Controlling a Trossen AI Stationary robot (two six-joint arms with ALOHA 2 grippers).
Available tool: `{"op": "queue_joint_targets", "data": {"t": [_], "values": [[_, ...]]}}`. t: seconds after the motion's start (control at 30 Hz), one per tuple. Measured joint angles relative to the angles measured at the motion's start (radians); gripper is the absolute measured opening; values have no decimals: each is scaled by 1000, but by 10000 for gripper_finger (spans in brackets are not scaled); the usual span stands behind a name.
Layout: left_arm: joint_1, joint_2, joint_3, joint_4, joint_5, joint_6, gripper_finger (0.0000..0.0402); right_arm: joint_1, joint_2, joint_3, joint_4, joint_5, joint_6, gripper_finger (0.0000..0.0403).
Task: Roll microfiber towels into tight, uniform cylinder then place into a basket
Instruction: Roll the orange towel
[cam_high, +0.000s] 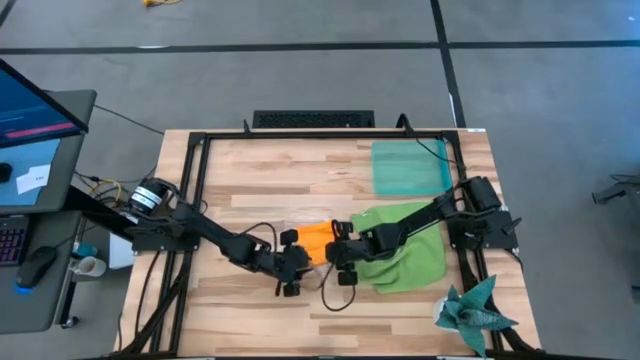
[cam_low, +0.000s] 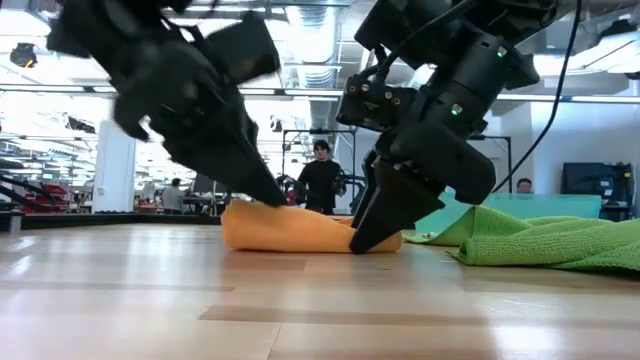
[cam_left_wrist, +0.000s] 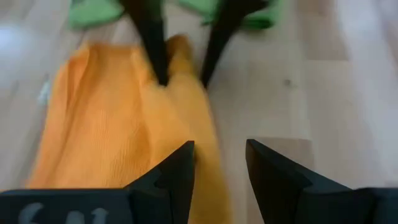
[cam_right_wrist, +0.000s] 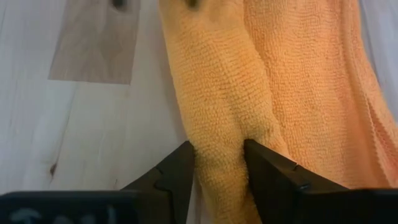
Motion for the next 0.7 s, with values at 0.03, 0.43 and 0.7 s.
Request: {"op": "queue_joint_targets", "data": {"t": [0.03,0.43,0.7], "values": [[-9,-10,1,-3,0,37,135,0,0,0,0,-1,3,166],[-39,70,2,-64,-187,156,135,0,0,0,1,-9,29,169],[-87,84,3,-48,-253,165,135,1,0,0,1,-11,29,171]]}}
